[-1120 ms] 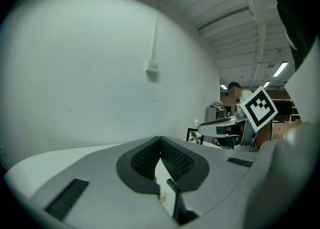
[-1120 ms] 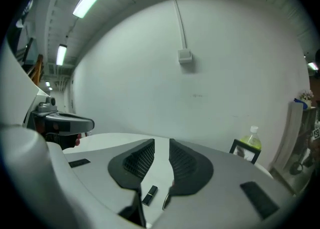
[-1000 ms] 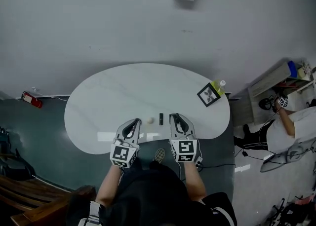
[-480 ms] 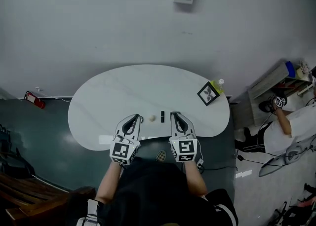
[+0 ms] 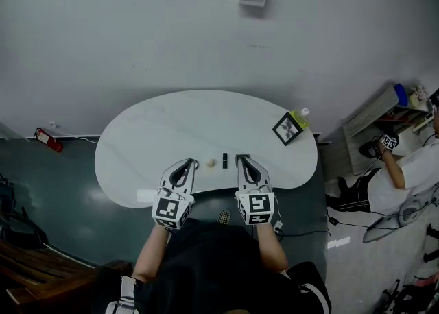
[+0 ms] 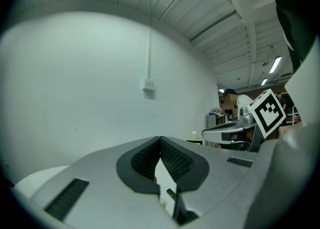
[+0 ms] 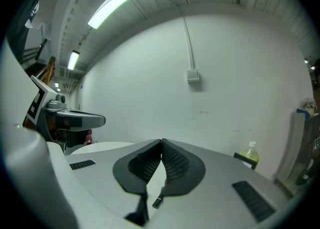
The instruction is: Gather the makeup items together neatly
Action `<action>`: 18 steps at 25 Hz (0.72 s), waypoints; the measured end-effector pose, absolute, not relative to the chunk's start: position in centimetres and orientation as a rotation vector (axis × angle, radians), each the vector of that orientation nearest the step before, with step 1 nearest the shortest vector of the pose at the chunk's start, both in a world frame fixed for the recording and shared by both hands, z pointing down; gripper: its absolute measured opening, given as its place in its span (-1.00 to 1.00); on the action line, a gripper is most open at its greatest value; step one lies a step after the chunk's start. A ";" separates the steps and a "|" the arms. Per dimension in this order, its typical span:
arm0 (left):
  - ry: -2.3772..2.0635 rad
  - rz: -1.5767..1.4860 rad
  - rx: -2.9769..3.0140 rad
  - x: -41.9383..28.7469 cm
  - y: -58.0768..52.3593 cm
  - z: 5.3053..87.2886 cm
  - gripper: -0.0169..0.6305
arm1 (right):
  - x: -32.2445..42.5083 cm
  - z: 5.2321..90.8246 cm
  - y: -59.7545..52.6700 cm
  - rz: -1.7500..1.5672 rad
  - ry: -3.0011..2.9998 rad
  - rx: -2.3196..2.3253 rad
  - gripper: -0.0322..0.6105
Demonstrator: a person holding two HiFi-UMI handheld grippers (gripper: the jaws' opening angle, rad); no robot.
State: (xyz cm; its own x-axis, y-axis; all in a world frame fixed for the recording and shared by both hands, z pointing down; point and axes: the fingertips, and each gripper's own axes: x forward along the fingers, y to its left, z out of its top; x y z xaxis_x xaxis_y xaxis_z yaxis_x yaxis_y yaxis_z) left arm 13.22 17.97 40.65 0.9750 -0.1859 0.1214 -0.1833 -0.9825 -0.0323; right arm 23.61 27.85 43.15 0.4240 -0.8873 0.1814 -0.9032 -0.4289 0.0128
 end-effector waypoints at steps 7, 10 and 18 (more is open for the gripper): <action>0.278 -0.199 -3.104 12.8 18.0 41.0 -0.90 | 22.9 43.1 28.0 0.231 -1.615 2.564 -0.80; 0.283 -0.206 -3.107 12.7 17.9 40.8 -0.90 | 22.9 43.2 28.0 0.234 -1.610 2.561 -0.80; 0.274 -0.214 -3.106 13.0 17.7 40.8 -0.90 | 23.2 43.3 27.8 0.243 -1.614 2.560 -0.80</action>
State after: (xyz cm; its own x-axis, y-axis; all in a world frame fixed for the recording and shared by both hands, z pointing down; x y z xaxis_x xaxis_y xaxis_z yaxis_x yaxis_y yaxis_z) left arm 13.03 17.67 40.84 0.9752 -0.1755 0.1346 -0.1734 -0.9845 -0.0277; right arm 23.18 27.85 43.33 0.4236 -0.8855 0.1912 -0.9024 -0.4308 0.0043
